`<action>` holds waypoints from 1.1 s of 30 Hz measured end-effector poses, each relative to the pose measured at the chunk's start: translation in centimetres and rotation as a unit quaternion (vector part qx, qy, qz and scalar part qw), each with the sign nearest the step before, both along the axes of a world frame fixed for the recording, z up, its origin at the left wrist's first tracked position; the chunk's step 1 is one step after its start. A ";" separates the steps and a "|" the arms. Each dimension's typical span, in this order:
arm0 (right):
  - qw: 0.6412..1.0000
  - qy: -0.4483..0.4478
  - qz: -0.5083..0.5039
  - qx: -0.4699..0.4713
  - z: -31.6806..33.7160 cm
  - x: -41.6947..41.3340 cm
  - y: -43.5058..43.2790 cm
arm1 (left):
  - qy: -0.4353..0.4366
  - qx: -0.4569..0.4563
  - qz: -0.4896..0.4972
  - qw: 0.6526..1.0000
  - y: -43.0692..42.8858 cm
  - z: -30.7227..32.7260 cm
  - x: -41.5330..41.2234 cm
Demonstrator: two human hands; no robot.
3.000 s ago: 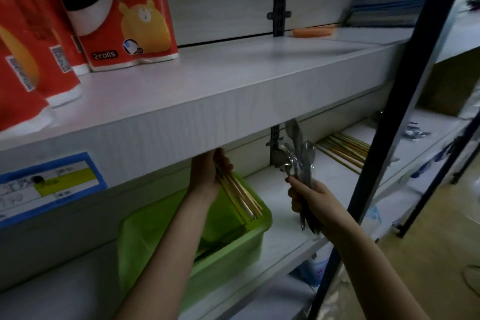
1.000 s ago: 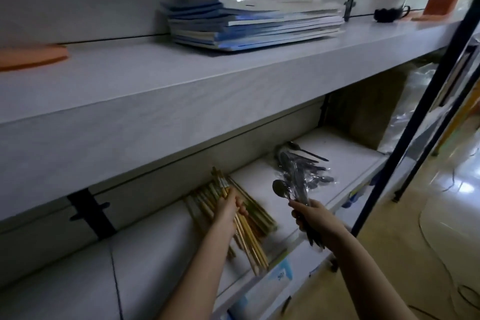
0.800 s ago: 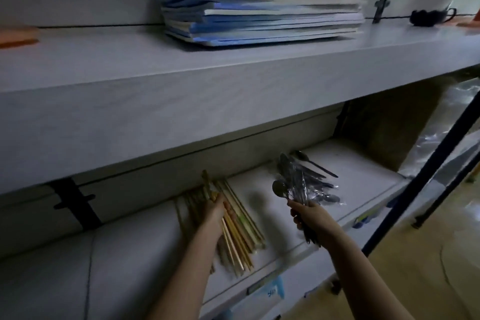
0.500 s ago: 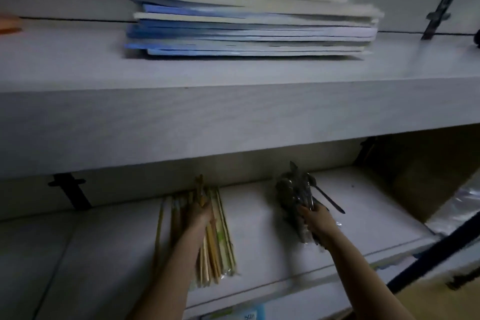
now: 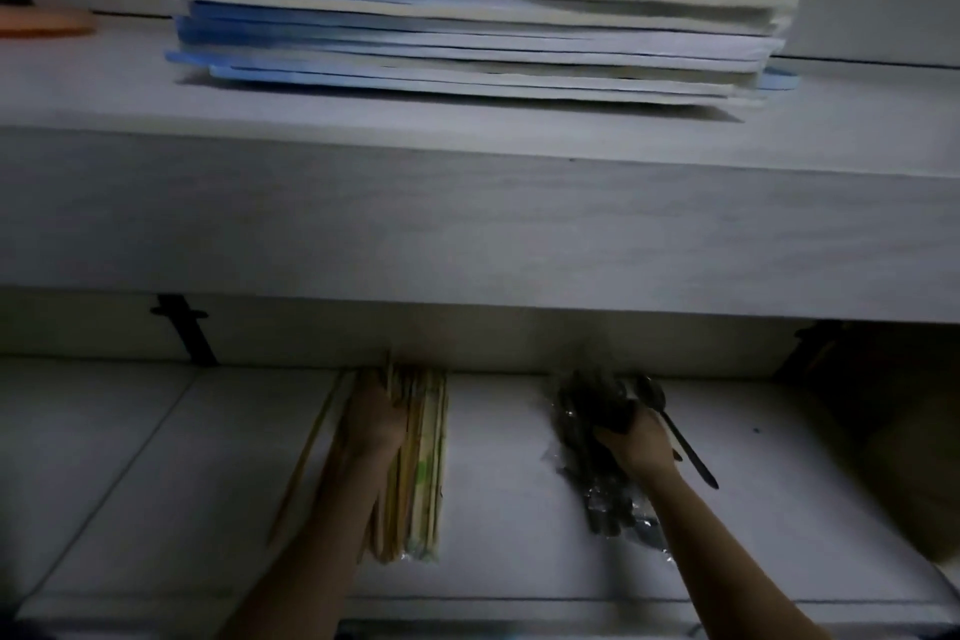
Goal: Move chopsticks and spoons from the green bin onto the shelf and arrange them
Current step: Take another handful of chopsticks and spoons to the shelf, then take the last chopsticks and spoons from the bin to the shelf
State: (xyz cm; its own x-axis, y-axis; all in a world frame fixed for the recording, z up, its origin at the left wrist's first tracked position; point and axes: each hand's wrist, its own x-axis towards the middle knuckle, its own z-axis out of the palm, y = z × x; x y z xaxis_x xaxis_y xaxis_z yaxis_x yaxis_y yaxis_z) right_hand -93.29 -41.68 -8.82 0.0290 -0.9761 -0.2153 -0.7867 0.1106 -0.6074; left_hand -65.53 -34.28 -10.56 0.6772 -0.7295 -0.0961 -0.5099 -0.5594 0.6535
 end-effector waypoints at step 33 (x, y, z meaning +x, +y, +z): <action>0.683 -0.098 0.712 -0.130 10.8 34.2 29.0 | -0.264 0.086 0.257 0.926 39.1 10.4 12.2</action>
State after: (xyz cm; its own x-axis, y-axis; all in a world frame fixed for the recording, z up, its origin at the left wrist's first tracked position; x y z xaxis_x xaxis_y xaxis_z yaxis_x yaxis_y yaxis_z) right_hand -59.13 -12.72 1.94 0.9923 0.0665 0.1047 0.1146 -0.8138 -0.5697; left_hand -53.37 4.84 -0.18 0.9161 -0.3035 0.2621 -0.3713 -0.8888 0.2686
